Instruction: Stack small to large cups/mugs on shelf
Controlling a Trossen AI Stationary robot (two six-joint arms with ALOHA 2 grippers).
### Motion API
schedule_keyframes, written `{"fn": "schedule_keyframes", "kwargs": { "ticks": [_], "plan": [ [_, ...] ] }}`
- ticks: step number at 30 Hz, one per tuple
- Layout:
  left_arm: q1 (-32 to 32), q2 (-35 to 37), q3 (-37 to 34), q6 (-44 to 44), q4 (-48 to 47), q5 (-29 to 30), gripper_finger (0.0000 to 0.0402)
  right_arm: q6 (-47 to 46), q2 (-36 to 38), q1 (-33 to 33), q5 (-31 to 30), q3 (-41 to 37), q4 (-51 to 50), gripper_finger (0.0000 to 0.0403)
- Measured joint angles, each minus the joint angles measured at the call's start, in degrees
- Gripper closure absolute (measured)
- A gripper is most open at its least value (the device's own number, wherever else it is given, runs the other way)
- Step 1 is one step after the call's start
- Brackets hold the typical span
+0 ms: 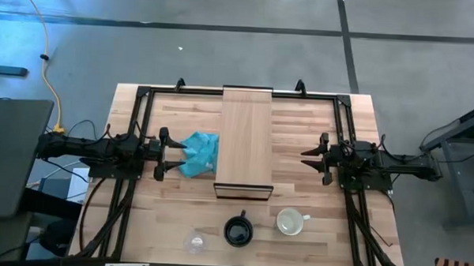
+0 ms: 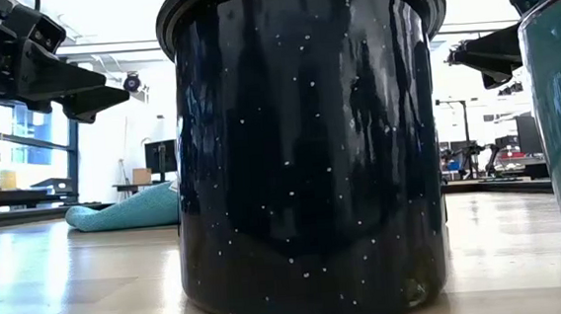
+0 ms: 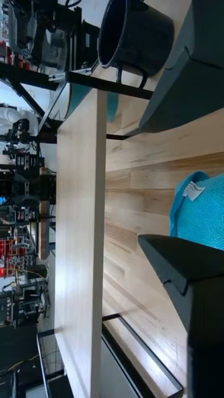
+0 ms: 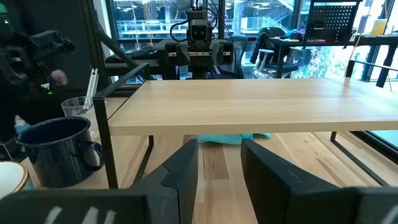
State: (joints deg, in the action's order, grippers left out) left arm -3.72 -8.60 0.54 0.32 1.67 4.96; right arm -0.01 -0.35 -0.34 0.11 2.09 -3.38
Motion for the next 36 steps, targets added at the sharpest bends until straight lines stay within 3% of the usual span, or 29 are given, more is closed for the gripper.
{"fn": "schedule_keyframes", "kwargs": {
  "ticks": [26,36],
  "plan": [
    [0.0,0.0,0.01,0.28,0.21,-0.01,0.0131,0.0,0.0,0.0,0.01,0.0,0.0,0.0288],
    [-0.01,0.0,0.02,16.5,5.24,-0.4,0.0131,0.0,-0.01,0.0,0.01,0.0,-0.02,0.0288]
  ]
}}
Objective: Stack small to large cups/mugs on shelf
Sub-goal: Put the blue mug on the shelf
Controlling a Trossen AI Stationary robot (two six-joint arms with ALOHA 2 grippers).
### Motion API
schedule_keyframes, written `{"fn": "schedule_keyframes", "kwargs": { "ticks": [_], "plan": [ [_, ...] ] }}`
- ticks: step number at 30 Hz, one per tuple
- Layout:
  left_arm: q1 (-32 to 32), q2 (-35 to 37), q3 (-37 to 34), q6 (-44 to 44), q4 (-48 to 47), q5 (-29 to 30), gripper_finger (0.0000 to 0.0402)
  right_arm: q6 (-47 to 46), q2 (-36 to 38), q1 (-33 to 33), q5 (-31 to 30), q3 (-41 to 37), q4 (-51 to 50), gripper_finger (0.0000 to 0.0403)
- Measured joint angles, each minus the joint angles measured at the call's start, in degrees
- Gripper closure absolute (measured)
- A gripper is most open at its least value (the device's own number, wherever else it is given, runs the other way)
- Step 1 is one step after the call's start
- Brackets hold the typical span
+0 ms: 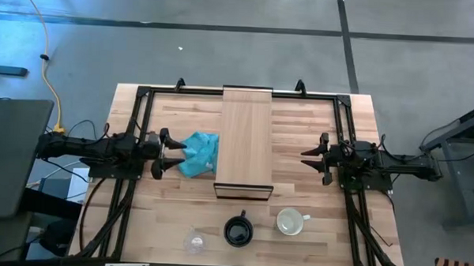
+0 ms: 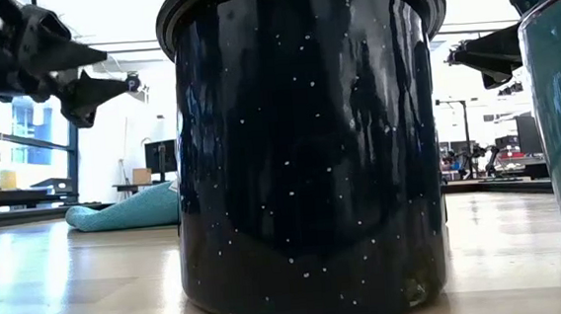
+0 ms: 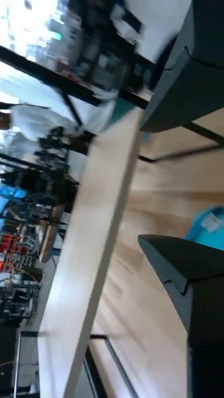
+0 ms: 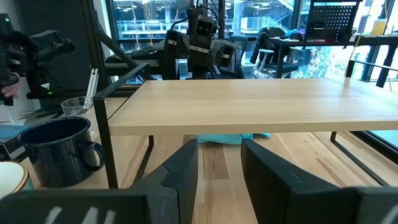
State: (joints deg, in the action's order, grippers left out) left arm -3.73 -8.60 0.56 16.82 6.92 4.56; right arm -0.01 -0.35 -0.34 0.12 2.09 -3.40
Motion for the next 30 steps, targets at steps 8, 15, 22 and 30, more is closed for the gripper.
{"fn": "schedule_keyframes", "kwargs": {
  "ticks": [8,15,22,30],
  "plan": [
    [0.02,0.0,0.0,7.9,0.65,0.03,0.0131,0.0,-0.01,0.0,0.0,0.0,0.01,0.0288],
    [0.02,0.0,0.0,15.49,0.66,1.38,0.0131,0.0,-0.01,0.0,0.0,0.0,0.1,0.0288],
    [-0.01,-0.03,0.0,27.05,0.61,6.46,0.0131,-25.82,0.01,0.0,-0.07,0.0,6.94,0.0288],
    [0.0,-0.04,0.0,29.96,0.65,6.56,0.0131,-46.5,0.01,0.01,-0.07,0.0,11.47,0.0288]
  ]
}}
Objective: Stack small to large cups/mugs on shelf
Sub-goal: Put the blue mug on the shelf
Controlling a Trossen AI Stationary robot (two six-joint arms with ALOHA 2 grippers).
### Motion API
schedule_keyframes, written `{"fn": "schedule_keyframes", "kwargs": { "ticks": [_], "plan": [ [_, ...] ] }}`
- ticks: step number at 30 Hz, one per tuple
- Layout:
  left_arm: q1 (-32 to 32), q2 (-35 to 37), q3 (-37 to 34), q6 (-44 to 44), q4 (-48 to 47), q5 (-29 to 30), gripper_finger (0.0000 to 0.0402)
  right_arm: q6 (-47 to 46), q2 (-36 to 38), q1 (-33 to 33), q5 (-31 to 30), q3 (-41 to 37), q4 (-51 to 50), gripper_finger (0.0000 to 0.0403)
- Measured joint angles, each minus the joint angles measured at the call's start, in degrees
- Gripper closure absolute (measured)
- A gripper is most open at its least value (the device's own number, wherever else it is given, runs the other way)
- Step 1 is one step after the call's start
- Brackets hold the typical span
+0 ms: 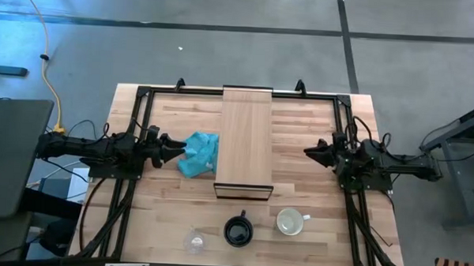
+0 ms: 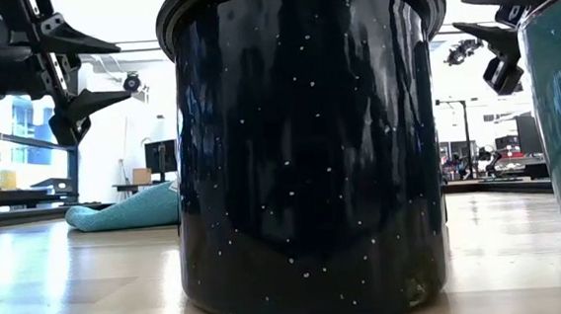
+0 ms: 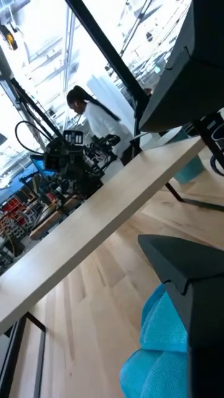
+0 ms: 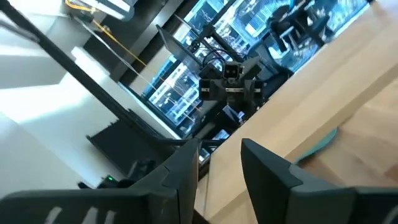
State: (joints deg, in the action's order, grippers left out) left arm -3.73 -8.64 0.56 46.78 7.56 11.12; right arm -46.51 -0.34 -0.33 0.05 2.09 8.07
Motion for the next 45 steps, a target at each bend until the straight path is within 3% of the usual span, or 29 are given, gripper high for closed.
{"fn": "schedule_keyframes", "kwargs": {
  "ticks": [4,9,14,16,19,24,27,30,34,36,39,45],
  "plan": [
    [0.0,0.0,0.0,-3.29,0.01,1.54,0.0131,-2.52,-0.02,-0.03,-0.12,0.0,-0.54,0.0288],
    [0.0,0.0,0.0,0.43,0.01,2.01,0.0131,-16.51,-0.02,-0.02,-0.26,0.0,-0.55,0.0288],
    [0.0,0.0,0.0,-1.98,-0.08,1.99,0.0131,-20.51,-0.02,0.14,7.8,0.0,-0.55,0.0288],
    [0.0,0.0,0.0,-2.09,-0.08,2.19,0.0131,-17.24,-0.02,0.42,13.06,0.0,-0.55,0.0288],
    [0.0,0.0,0.0,-4.16,-0.08,4.77,0.0131,-9.94,-0.02,1.04,14.73,0.0,-0.07,0.0288],
    [0.0,-0.02,0.0,-1.9,-0.03,4.0,0.0131,7.57,-0.07,2.05,12.42,0.0,5.0,0.0288],
    [0.0,-0.13,0.0,-1.64,-0.54,1.93,0.0131,17.14,-0.09,2.67,6.42,0.0,9.6,0.0288],
    [0.0,-0.14,0.0,-1.51,-2.42,1.27,0.0131,29.27,-0.09,3.24,1.5,0.0,18.12,0.0288],
    [0.0,-0.17,0.0,-1.51,-4.29,1.36,0.0131,40.36,-1.7,5.14,1.85,0.66,31.84,0.0288],
    [0.0,-0.2,0.0,-1.51,-4.78,1.49,0.0131,42.21,-3.57,6.66,2.08,3.68,28.07,0.0288],
    [0.0,-0.2,0.0,-1.31,-4.71,1.49,0.0131,42.43,-8.76,8.72,1.98,11.31,10.83,0.0288],
    [0.0,-0.2,0.0,-1.37,-4.62,1.53,0.0131,45.61,-25.78,12.09,3.47,27.38,-7.01,0.0288]
  ]
}}
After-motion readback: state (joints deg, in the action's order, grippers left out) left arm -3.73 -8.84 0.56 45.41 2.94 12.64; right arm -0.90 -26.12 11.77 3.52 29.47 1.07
